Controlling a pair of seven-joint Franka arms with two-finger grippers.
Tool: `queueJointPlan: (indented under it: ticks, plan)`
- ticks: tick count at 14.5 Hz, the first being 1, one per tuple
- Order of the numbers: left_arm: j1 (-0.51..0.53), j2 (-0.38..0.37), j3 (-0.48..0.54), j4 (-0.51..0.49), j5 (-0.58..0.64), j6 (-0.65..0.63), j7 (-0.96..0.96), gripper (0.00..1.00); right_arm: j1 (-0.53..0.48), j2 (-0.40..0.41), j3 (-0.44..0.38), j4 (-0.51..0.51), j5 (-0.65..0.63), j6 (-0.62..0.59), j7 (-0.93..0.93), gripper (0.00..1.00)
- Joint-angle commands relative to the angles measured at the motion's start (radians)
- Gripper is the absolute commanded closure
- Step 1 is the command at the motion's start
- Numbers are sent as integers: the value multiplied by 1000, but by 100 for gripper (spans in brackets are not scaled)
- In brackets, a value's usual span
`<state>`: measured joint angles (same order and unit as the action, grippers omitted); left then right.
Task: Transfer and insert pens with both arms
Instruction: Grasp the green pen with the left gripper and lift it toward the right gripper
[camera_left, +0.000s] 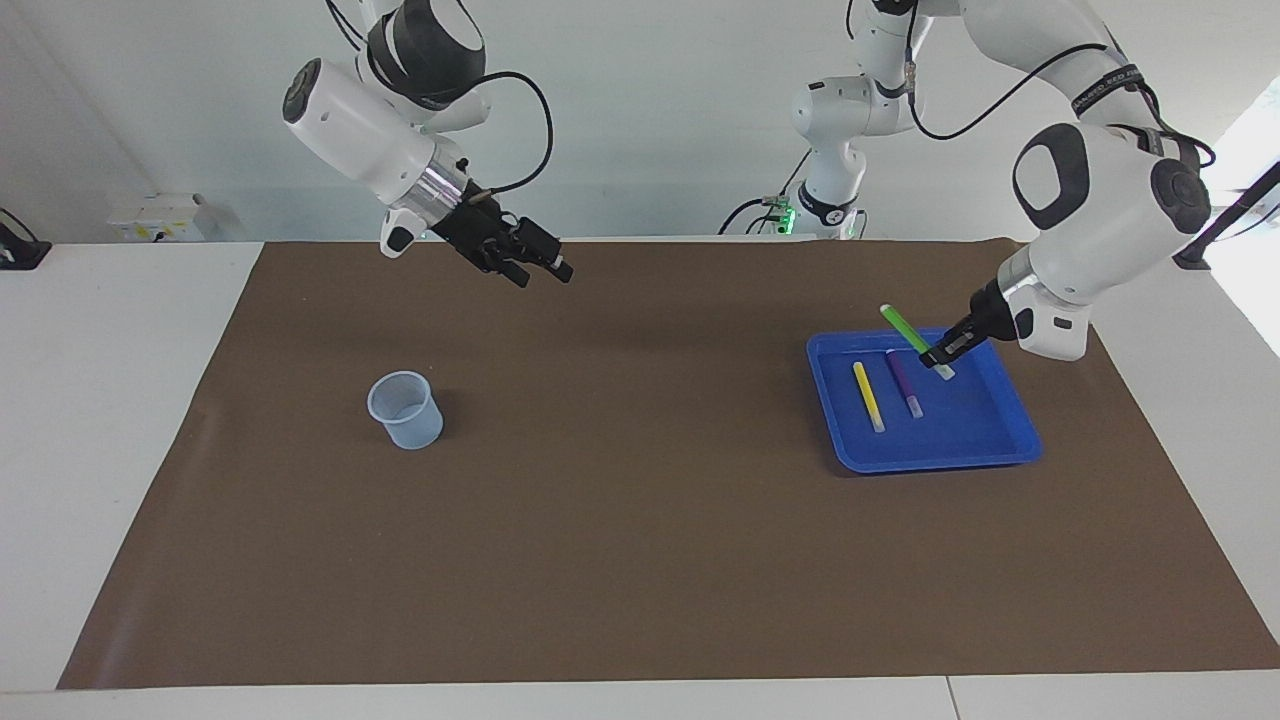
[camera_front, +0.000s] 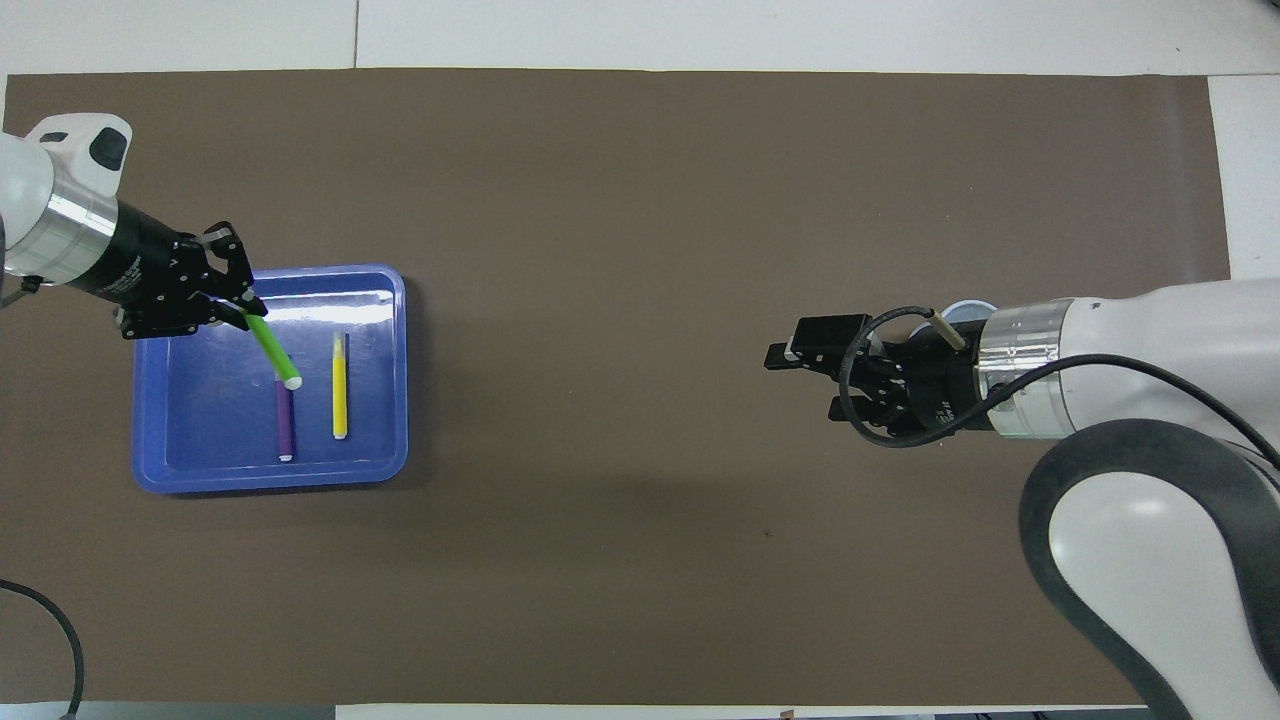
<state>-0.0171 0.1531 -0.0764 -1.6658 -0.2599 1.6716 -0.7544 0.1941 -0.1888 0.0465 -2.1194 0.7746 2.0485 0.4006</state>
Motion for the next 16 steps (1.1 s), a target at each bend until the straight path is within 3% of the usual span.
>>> queueJointPlan:
  ticks: [1,4,7,12,16]
  plan:
    - [-30,-52,-34,-12,-112,-12,-356,100,2,-24,3,-25,48,39,7,0]
    - [-67,-73,-83,-44,-228,54,-632,100,70,-18,4,-21,49,100,9,0]
    - [-176,-119,-85,-167,-311,231,-799,100,108,-14,7,-20,49,153,10,0]
    - [-253,-205,-85,-356,-519,408,-839,100,191,-6,18,-17,49,254,84,3]
    - [-302,-219,-85,-387,-579,479,-881,100,229,32,18,-7,49,323,95,8]
